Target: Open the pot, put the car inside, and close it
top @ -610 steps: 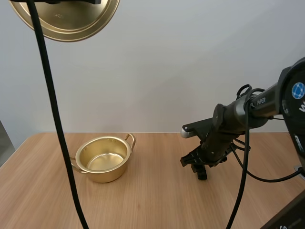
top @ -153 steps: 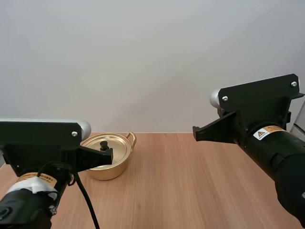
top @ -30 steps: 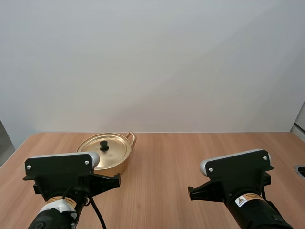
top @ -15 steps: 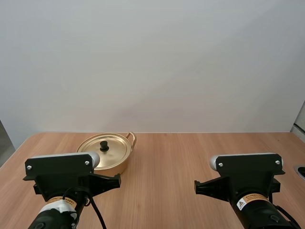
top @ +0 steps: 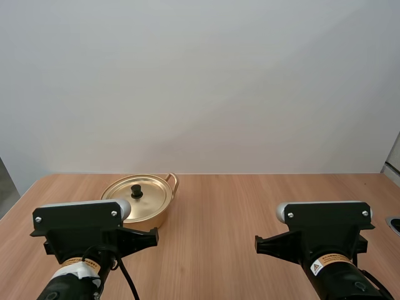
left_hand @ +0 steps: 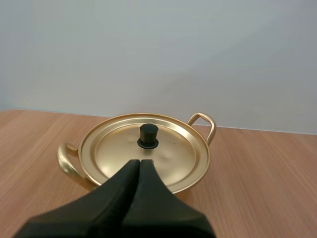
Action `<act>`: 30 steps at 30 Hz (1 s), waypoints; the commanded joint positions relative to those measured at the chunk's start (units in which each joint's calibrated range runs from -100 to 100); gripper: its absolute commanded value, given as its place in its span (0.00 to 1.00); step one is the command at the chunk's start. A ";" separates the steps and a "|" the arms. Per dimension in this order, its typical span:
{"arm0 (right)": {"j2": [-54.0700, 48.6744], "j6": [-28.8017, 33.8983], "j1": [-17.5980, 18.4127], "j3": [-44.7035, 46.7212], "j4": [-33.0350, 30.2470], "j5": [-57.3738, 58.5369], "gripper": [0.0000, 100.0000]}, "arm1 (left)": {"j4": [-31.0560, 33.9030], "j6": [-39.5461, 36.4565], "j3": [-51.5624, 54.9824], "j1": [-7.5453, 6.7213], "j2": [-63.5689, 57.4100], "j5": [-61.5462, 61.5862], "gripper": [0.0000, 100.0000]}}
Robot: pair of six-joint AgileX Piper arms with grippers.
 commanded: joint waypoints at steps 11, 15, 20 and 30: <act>0.00 -0.01 1.36 0.00 0.19 -0.07 0.00 | 0.00 -0.04 0.00 0.00 0.00 -0.05 0.00; 0.00 -0.01 1.43 0.00 0.19 -0.07 0.00 | 0.00 -0.04 0.00 0.00 0.00 -0.05 0.00; 0.00 -0.01 1.43 0.00 0.19 -0.07 0.00 | 0.00 -0.04 0.00 0.00 0.00 -0.05 0.00; 0.00 -0.01 1.42 0.00 0.19 -0.07 0.00 | 0.00 -0.04 0.00 0.00 0.00 -0.05 0.00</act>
